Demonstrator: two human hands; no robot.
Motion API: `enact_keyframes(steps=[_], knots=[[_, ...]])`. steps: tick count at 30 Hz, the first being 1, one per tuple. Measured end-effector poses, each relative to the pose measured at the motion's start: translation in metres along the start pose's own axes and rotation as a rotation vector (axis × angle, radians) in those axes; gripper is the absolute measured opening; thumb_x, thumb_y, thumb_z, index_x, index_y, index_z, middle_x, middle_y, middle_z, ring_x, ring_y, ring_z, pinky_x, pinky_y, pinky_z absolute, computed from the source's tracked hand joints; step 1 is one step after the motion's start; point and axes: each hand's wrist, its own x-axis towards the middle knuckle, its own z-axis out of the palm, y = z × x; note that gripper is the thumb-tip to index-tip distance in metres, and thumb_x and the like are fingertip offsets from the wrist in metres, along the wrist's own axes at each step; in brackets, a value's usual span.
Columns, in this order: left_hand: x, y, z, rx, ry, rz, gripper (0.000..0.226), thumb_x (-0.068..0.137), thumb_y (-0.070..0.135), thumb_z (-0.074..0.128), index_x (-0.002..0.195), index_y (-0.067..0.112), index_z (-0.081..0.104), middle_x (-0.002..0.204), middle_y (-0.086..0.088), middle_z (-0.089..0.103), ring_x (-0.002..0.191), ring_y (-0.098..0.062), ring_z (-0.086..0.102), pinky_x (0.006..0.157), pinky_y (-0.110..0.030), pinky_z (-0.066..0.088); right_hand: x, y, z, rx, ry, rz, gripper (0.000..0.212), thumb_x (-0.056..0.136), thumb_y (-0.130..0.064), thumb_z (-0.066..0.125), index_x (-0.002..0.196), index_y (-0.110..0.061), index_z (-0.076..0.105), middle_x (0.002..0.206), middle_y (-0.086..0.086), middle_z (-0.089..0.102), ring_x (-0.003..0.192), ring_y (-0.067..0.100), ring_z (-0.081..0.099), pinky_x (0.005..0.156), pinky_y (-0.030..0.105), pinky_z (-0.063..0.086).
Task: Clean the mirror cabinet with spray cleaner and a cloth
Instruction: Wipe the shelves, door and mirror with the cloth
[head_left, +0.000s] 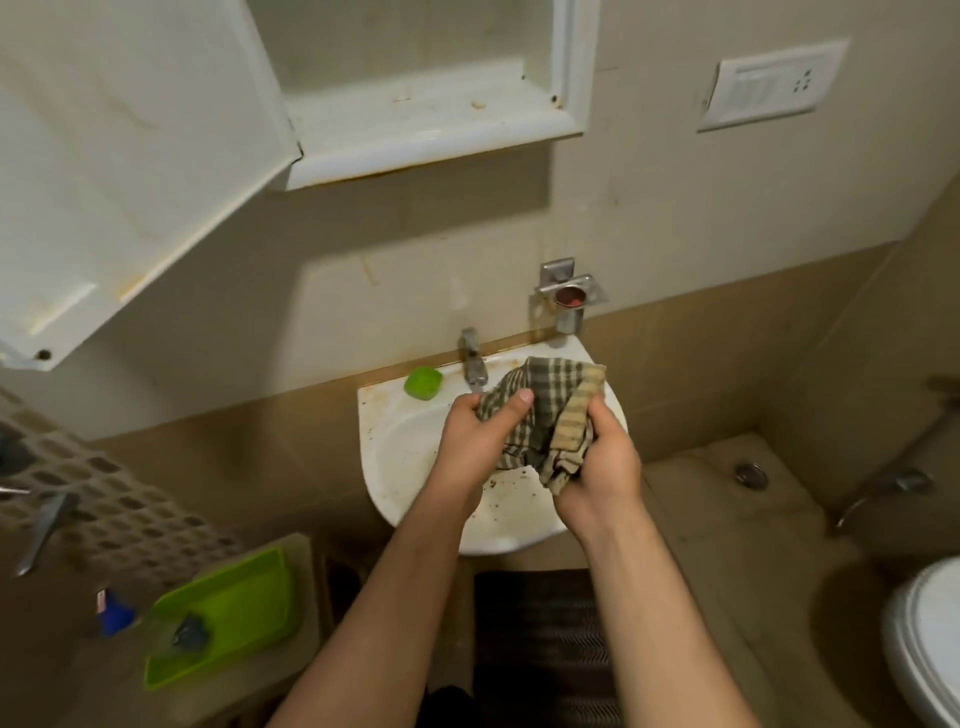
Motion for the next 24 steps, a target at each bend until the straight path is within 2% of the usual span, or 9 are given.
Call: enact_keyframes(steps=[3,6,8,10,12,16,18,21,24], knots=[[0.015,0.007,0.002,-0.039,-0.139,-0.035,0.042,0.09,0.037,0.079,0.122,0.012,0.069,0.11,-0.004,0.079,0.103,-0.02,0.076,0.081,-0.031,0.061,0.01,-0.017,0.0,0.078,-0.027,0.073,0.054,0.11,-0.042,0.037,0.131,-0.003,0.068,0.129,0.021,0.07,0.119,0.035,0.069,0.105,0.049,0.051],[0.036,0.013,0.01,-0.001,-0.235,0.038,0.054,0.084,0.047,0.081,0.127,0.018,0.068,0.119,0.0,0.077,0.113,-0.018,0.073,0.099,-0.039,0.056,0.03,-0.027,0.01,0.081,0.034,0.029,0.051,0.11,-0.042,0.041,0.131,-0.003,0.066,0.125,0.02,0.072,0.113,0.035,0.072,0.099,0.048,0.054],[0.049,0.023,0.016,0.053,-0.196,0.063,0.096,0.071,0.069,0.082,0.148,0.022,0.05,0.141,0.013,0.059,0.13,-0.008,0.058,0.111,-0.037,0.047,0.044,-0.031,0.026,0.028,0.073,-0.053,0.047,0.109,-0.041,0.045,0.126,-0.005,0.069,0.119,0.018,0.075,0.106,0.032,0.075,0.09,0.046,0.057],[0.056,0.036,0.024,0.079,-0.165,0.047,0.129,0.057,0.091,0.071,0.162,0.033,0.022,0.144,0.023,0.036,0.131,0.005,0.042,0.106,-0.024,0.042,0.057,-0.032,0.044,-0.076,0.059,-0.115,0.043,0.108,-0.04,0.047,0.12,-0.007,0.072,0.114,0.014,0.077,0.102,0.028,0.077,0.085,0.043,0.058],[0.063,0.055,0.027,-0.071,-0.223,0.07,0.119,0.059,0.093,0.067,0.158,0.036,0.033,0.146,0.024,0.043,0.125,0.011,0.052,0.095,-0.014,0.047,0.066,-0.032,0.069,-0.266,-0.052,-0.151,0.04,0.106,-0.043,0.05,0.114,-0.014,0.078,0.117,0.009,0.077,0.107,0.023,0.075,0.092,0.042,0.056],[0.082,0.1,0.03,-0.708,-0.15,0.027,0.049,0.085,0.057,0.07,0.114,0.019,0.081,0.116,0.0,0.076,0.113,-0.01,0.071,0.089,-0.026,0.058,0.069,-0.053,0.139,-0.824,-0.366,-0.227,0.028,0.092,-0.054,0.054,0.097,-0.045,0.08,0.111,-0.018,0.077,0.11,-0.003,0.069,0.102,0.026,0.05],[0.087,0.126,0.023,-0.929,-0.138,0.068,0.04,0.096,0.045,0.058,0.099,0.014,0.084,0.104,-0.006,0.079,0.097,-0.011,0.077,0.07,-0.022,0.06,0.07,-0.074,0.173,-1.097,-0.523,-0.347,0.039,0.095,-0.06,0.048,0.098,-0.033,0.077,0.101,-0.012,0.078,0.101,0.002,0.071,0.094,0.03,0.053],[0.082,0.181,0.009,-0.961,-0.057,0.26,0.052,0.09,0.043,0.059,0.13,0.011,0.07,0.125,-0.012,0.074,0.111,-0.022,0.073,0.077,-0.03,0.062,0.071,-0.112,0.227,-1.328,-0.71,-0.68,0.055,0.096,-0.063,0.039,0.091,-0.02,0.071,0.088,-0.007,0.074,0.083,0.006,0.068,0.081,0.035,0.055],[0.07,0.242,0.007,-0.806,0.081,0.512,0.053,0.096,0.04,0.054,0.143,0.015,0.057,0.133,-0.015,0.069,0.122,-0.032,0.067,0.091,-0.043,0.059,0.071,-0.161,0.28,-1.269,-0.817,-1.086,0.04,0.106,-0.043,0.041,0.107,-0.021,0.075,0.107,-0.007,0.075,0.1,0.004,0.067,0.09,0.027,0.053]])
